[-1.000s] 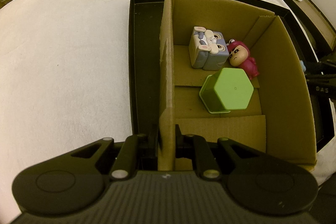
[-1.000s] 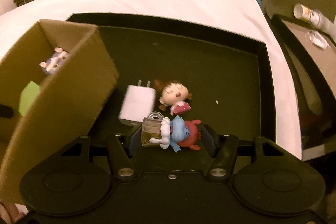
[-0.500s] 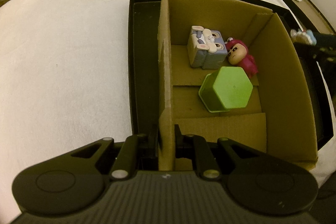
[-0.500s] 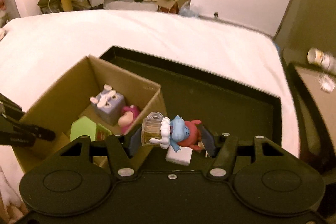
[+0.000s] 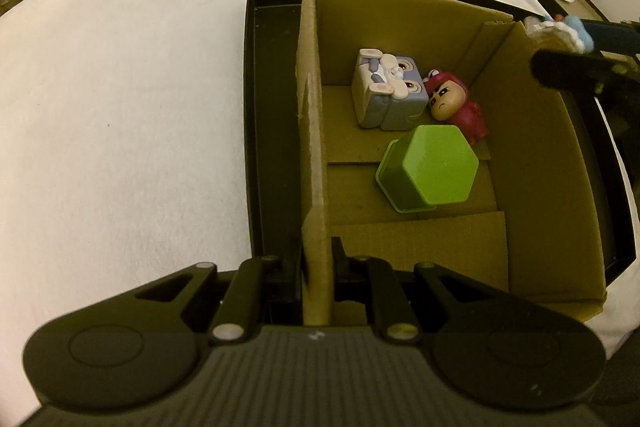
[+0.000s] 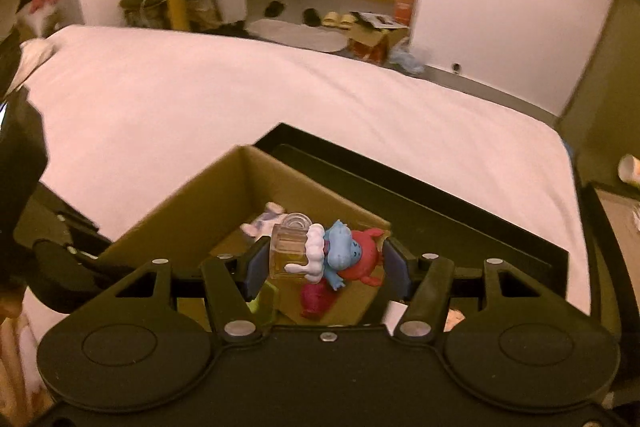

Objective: Organize rigid objects
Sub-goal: 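Carry the blue-red figure into the box with the right gripper and release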

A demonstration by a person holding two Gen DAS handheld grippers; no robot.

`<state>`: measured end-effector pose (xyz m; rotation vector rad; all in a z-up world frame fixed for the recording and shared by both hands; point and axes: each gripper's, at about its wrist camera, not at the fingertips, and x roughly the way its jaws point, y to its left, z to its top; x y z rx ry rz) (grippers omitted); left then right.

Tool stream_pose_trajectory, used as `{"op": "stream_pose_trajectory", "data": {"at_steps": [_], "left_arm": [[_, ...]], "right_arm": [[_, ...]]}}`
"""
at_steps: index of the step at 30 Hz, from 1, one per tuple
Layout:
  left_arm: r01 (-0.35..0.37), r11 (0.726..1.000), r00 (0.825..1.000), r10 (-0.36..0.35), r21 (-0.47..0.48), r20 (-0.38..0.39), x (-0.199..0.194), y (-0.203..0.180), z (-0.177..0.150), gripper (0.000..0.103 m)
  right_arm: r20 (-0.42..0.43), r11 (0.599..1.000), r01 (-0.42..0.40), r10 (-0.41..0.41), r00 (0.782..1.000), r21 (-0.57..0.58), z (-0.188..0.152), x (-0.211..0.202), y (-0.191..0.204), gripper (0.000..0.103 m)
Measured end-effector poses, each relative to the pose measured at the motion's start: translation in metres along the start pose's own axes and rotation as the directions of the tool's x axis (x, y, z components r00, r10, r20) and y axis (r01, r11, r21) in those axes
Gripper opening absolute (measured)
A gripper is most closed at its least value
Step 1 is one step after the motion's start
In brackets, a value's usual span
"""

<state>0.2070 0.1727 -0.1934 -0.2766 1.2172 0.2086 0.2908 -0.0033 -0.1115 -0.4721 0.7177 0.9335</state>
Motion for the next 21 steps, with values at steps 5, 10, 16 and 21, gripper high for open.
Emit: {"op": "stream_pose_trajectory", "data": {"at_steps": [5,10,16,21], "left_arm": [[0.002,1.0,1.0,-0.002,-0.001,0.001,0.0,0.001,0.0,0.012],[0.006,1.0,1.0,-0.006,-0.001,0.001,0.0,0.002,-0.001,0.012],[0.006,1.0,1.0,-0.006,-0.001,0.001,-0.001,0.002,-0.001,0.012],[0.01,1.0,1.0,-0.01,-0.002,0.001,-0.001,0.003,-0.001,0.012]], "right_arm": [[-0.017,0.997,-0.041,0.04,0.999,-0.064,0.006,0.01,0.018,0.058],[-0.045,0.988,-0.088,0.083,0.996,-0.127,0.008,0.022,0.033,0.059],[-0.077,0.98,-0.135,0.124,0.989,-0.146,0.009,0.034,0.043,0.059],[-0.091,0.973,-0.156,0.142,0.986,-0.169,0.009,0.041,0.052,0.059]]}}
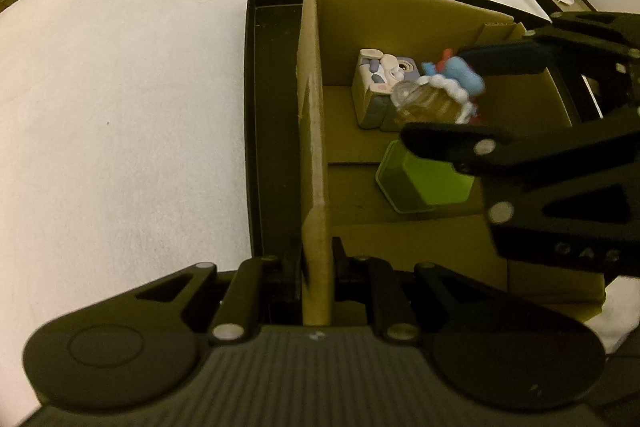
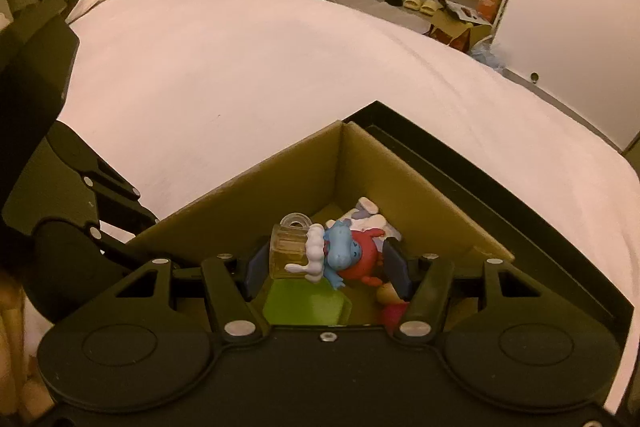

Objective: Organize rigid objects
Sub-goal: 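Carry the blue-red figure into the box with the right gripper and release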

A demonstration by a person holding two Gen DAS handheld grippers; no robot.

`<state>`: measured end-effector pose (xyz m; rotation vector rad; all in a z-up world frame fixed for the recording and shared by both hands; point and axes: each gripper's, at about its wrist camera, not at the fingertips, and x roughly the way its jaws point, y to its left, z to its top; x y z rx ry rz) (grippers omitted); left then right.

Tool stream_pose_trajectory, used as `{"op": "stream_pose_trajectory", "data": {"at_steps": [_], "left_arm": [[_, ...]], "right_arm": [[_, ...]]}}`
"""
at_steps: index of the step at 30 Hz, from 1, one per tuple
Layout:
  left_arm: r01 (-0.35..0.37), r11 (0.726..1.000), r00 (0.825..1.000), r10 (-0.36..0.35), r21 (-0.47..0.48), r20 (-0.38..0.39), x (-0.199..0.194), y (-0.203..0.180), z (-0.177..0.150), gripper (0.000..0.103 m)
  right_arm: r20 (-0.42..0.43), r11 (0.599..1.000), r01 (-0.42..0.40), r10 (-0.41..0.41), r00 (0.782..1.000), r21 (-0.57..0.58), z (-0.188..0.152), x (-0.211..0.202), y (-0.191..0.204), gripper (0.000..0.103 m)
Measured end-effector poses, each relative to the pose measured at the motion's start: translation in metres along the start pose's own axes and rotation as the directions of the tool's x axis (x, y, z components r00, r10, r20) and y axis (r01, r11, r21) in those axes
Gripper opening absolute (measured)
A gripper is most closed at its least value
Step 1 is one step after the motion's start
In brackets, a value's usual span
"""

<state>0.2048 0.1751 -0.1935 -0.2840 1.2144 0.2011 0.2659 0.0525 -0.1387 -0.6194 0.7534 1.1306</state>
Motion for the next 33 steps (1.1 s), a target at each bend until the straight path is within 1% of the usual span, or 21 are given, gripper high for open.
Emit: {"op": "stream_pose_trajectory", "data": {"at_steps": [3,10,21,26,27,33], "left_arm": [[0.002,1.0,1.0,-0.002,0.0,0.001,0.0,0.0,0.0,0.012],[0.002,1.0,1.0,-0.002,-0.001,0.001,0.0,0.0,0.0,0.012],[-0.001,1.0,1.0,0.001,0.002,0.002,0.0,-0.001,-0.001,0.012],[0.003,1.0,1.0,-0.003,0.0,0.002,0.0,0.0,-0.001,0.012],[0.003,1.0,1.0,-0.003,0.001,0.002,0.0,0.0,-0.001,0.012],[0.005,1.0,1.0,-0.005,-0.001,0.004,0.0,0.0,-0.001,0.012]], "right_arm": [[-0.005,0.999,-0.033,0.032,0.999,-0.002,0.001,0.004,0.003,0.059],[-0.015,0.995,-0.064,0.062,0.998,-0.079,0.006,0.011,0.012,0.059],[-0.072,0.978,-0.125,0.115,0.991,-0.17,0.014,0.025,0.016,0.059],[-0.089,0.977,-0.13,0.116,0.989,-0.169,0.017,0.03,0.017,0.059],[-0.089,0.977,-0.132,0.118,0.989,-0.166,0.016,0.03,0.017,0.061],[-0.062,0.981,-0.129,0.121,0.991,-0.146,0.016,0.024,0.014,0.061]]}}
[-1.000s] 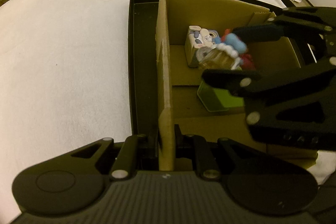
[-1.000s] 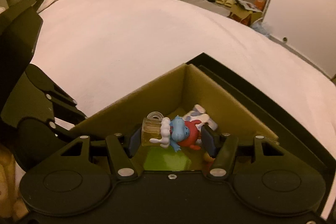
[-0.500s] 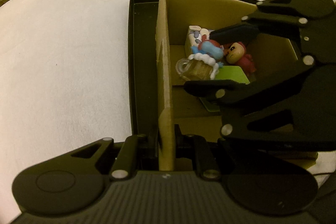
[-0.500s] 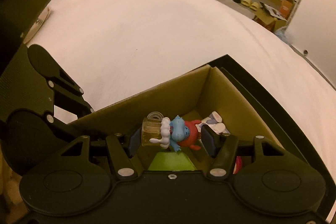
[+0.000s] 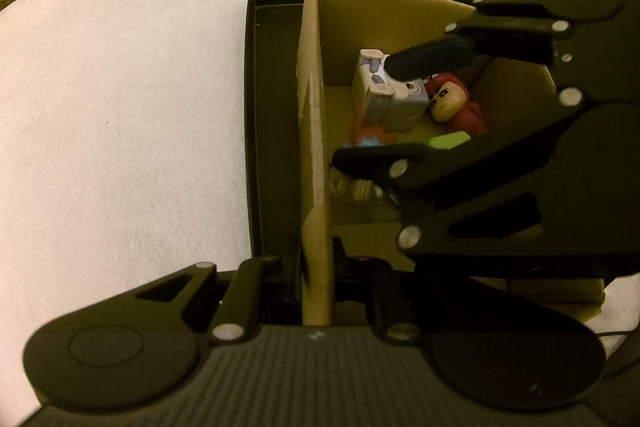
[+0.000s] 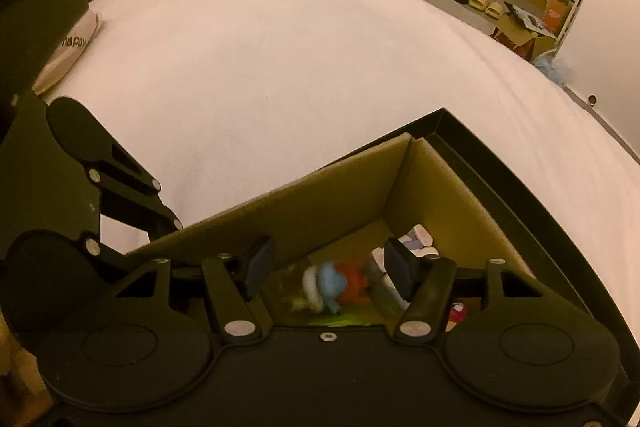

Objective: Organize rigid objects
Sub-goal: 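Carry the blue-red figure into the box with the right gripper and release, then move the right gripper back to the tray and grasp the brown-haired doll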

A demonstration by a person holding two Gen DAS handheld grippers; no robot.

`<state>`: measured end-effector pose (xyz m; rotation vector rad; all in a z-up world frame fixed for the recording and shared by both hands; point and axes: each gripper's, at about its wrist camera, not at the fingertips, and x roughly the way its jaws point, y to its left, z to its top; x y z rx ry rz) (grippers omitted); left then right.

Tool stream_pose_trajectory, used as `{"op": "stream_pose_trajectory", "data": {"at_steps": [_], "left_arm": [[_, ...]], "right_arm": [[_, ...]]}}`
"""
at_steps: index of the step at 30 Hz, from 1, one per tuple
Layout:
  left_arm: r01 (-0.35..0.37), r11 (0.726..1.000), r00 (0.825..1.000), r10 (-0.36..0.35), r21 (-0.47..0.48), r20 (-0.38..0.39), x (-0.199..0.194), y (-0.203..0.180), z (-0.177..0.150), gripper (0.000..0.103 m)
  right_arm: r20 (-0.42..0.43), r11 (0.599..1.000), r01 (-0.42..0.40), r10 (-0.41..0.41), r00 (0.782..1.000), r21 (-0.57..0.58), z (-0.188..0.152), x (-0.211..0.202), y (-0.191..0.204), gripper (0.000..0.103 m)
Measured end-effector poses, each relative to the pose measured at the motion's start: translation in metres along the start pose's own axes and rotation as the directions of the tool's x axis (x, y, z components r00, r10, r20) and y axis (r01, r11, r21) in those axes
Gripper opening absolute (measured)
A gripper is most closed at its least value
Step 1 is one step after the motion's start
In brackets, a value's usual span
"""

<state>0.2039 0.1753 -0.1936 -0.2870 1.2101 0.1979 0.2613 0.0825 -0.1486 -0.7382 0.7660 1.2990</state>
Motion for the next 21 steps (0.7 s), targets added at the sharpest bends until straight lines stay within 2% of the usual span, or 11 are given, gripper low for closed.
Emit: {"op": "stream_pose_trajectory", "data": {"at_steps": [10,21], "left_arm": [[0.0,1.0,1.0,0.0,-0.001,0.0,0.0,0.0,0.0,0.012],[-0.002,1.0,1.0,0.002,-0.003,0.001,-0.001,0.0,-0.001,0.012]], "right_arm": [[0.054,0.998,0.043,-0.046,0.997,0.053,-0.007,-0.037,-0.013,0.061],[0.089,0.982,0.098,-0.114,0.99,0.164,-0.036,-0.074,-0.032,0.061]]}}
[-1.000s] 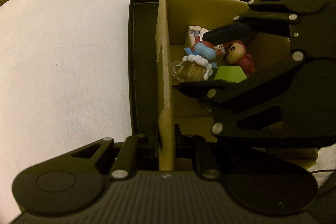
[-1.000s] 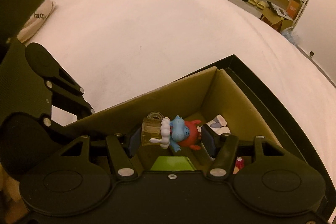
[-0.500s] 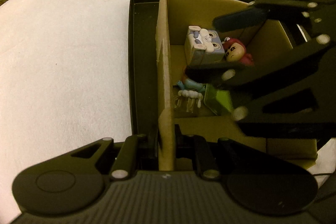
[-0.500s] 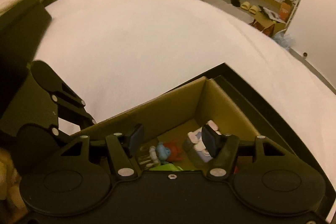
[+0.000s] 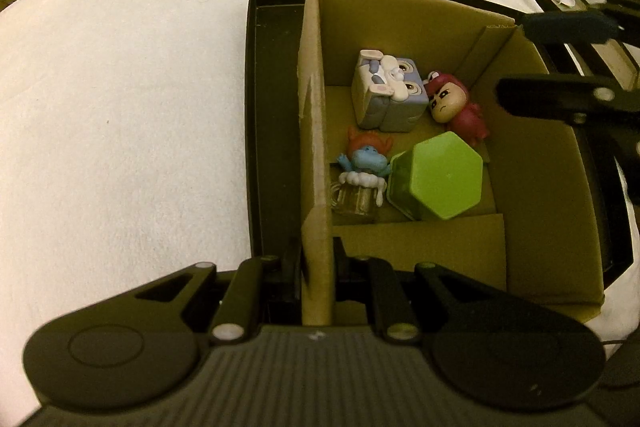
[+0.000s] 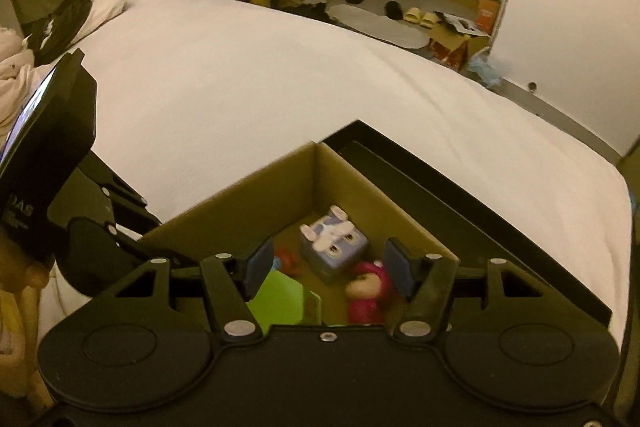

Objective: Organize rigid objects
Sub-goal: 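Move the right gripper back to the tray and grasp the brown-haired doll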

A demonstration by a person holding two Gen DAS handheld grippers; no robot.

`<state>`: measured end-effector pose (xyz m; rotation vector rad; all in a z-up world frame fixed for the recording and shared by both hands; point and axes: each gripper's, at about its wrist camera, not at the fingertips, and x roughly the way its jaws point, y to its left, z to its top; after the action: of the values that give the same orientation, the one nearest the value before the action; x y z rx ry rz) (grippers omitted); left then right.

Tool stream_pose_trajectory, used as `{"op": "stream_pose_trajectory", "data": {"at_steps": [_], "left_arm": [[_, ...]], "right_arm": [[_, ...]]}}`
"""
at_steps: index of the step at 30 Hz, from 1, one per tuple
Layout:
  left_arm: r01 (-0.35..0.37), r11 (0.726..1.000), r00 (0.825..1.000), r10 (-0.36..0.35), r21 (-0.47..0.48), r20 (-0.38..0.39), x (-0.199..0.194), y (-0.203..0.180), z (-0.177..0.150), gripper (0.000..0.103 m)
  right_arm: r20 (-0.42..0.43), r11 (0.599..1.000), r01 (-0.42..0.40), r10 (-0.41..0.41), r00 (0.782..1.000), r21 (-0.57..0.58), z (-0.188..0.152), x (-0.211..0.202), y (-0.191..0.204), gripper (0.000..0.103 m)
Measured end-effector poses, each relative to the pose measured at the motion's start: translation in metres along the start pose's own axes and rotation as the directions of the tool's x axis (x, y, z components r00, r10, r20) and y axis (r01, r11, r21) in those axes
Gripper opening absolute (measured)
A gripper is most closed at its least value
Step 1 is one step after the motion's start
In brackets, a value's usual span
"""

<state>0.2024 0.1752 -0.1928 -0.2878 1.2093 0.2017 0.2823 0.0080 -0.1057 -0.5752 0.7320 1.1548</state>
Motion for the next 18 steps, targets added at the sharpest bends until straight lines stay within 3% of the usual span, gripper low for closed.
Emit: {"op": "stream_pose_trajectory", "data": {"at_steps": [8,18], "left_arm": [[0.001,1.0,1.0,-0.001,0.001,-0.004,0.0,0.0,0.001,0.012],[-0.009,1.0,1.0,0.009,0.017,-0.005,0.001,-0.003,0.001,0.012]], "right_arm": [[0.002,0.993,0.069,-0.069,0.998,0.098,-0.017,-0.018,-0.027,0.063],[-0.034,0.961,0.143,-0.139,0.99,0.237,-0.07,-0.023,-0.062,0.063]]}}
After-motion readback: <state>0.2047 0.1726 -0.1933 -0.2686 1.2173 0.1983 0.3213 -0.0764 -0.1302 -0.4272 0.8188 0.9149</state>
